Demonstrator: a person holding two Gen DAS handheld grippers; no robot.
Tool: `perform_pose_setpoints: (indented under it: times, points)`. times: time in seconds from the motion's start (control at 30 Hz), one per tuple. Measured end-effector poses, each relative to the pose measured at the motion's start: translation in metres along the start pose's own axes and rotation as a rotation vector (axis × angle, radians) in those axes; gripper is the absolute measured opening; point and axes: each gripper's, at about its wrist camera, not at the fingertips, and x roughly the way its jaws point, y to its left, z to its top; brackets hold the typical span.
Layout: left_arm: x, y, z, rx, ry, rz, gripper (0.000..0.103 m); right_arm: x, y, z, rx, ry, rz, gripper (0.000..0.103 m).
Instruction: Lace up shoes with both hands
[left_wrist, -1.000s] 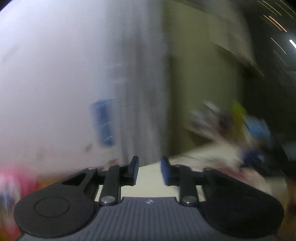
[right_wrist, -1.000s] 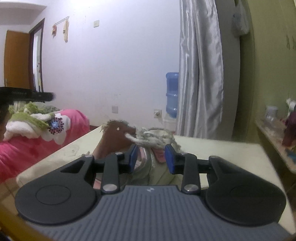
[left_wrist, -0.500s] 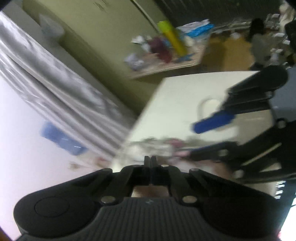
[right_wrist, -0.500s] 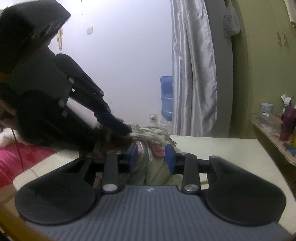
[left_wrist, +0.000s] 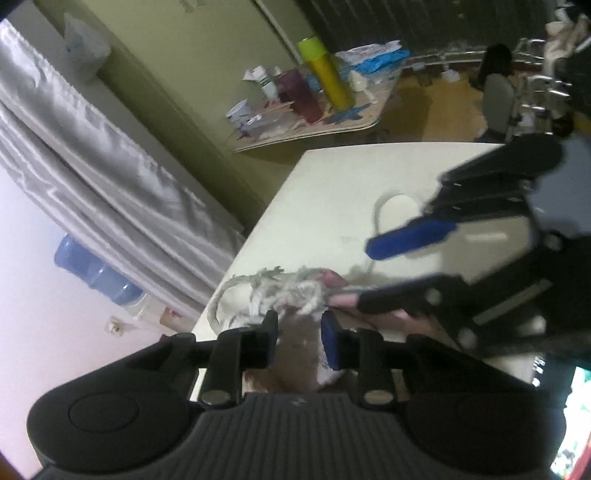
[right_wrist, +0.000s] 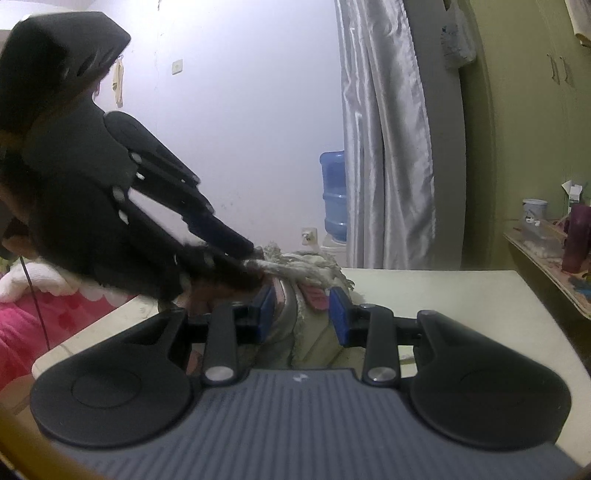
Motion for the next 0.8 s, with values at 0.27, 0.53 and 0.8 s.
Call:
perform_pose_setpoints:
  times: [0.27,0.53,0.8]
  points:
    - [-0.014,0.024,0.007,-0.156,-0.033,0.080,0.003,-0.001,-0.008,-0.005,0.031,-0.023,0.032,0.032]
    - [-0.034,0.056,-0.030,-0.454,-0.078,0.002,0.042,-0.003,-0.014,-0.008,0.056,-0.035,0.037,0.037]
    - [-0.028,0.089,-0.188,-1.387,-0.206,-0.347,0.048,-0.015,-0.011,0.004,0.028,0.005,-0.029,0.041]
